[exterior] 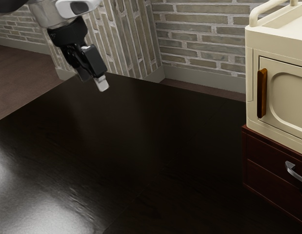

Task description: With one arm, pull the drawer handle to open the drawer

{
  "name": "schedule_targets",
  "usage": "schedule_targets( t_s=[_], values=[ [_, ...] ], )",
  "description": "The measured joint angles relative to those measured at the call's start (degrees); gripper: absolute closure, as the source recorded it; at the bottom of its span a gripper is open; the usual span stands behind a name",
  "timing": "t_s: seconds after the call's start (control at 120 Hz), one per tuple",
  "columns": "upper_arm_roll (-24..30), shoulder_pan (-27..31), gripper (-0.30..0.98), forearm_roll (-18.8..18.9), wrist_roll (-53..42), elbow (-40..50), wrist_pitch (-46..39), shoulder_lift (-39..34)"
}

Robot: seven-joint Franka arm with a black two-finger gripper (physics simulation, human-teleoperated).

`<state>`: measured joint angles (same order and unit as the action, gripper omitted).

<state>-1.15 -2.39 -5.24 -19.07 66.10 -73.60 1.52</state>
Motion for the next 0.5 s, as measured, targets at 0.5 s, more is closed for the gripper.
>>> schedule_targets(
  t_s=[0.5],
  values=[
    [6.3,-20.4,0.00,3.8,-31.8,2.4,-8.6,4.5]
  ],
)
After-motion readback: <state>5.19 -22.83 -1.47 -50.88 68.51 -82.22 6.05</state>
